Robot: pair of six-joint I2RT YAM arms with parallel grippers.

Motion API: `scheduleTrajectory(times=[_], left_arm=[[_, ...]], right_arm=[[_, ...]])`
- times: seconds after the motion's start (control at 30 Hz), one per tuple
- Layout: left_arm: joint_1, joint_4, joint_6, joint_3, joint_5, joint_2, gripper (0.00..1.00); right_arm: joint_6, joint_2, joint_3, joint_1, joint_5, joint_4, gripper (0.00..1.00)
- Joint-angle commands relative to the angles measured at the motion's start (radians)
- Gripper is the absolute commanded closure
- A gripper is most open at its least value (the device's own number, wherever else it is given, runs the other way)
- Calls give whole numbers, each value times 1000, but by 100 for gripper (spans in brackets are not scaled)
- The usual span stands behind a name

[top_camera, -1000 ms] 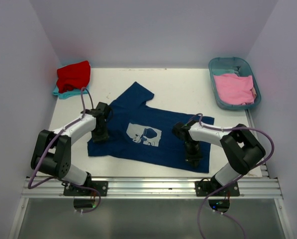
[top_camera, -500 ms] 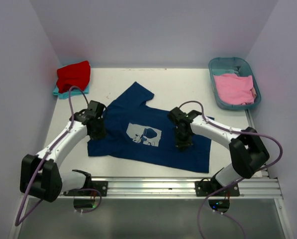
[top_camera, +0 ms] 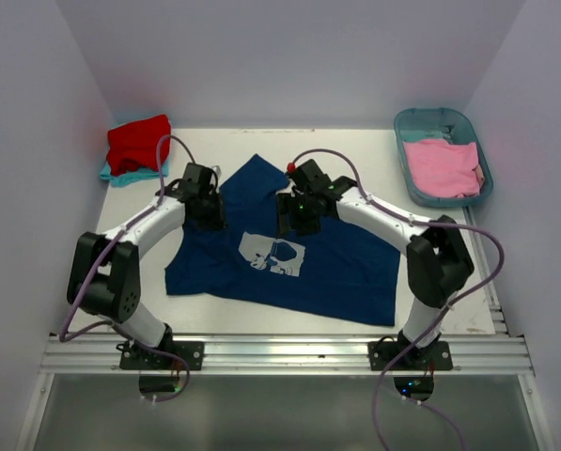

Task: Fold and stack the t-shirts
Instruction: Fold the flattened tshirt in 1/3 of the way

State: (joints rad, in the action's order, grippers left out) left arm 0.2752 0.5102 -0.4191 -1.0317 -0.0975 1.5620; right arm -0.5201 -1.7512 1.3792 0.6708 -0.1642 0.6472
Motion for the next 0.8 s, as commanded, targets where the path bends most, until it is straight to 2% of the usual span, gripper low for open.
scheduleTrajectory(times=[0.0, 0.13, 0.2, 0.27, 0.33, 0.5, 0.57, 0.73, 0.77], left_arm=[[-7, -61, 49, -108, -22, 67, 71], [-7, -78, 49, -122, -19, 75, 72], [-7, -84, 48, -139, -5, 85, 72], [-7, -65, 52, -162, -8, 96, 72], [-7, -49, 54, -195, -8, 119, 73], [-7, -81, 51, -246, -25, 147, 76], [-8, -114, 57, -270, -24, 164, 77], [-10, -69, 65, -465, -12, 299, 75], [-10, -40, 63, -499, -2, 323, 75]], right_arm=[[25, -73, 60, 27, -100, -92, 37], [0, -106, 52, 38, -129, -177, 49], [-4, -123, 52, 39, -139, -195, 72], [-8, -140, 60, 39, -141, -196, 100], [-8, -146, 76, 39, -109, -166, 100], [-3, -123, 121, 24, 136, -110, 100], [5, -122, 156, 13, 153, -95, 100], [29, -122, 193, 13, 149, -46, 100], [31, -120, 184, 15, 150, -47, 96]])
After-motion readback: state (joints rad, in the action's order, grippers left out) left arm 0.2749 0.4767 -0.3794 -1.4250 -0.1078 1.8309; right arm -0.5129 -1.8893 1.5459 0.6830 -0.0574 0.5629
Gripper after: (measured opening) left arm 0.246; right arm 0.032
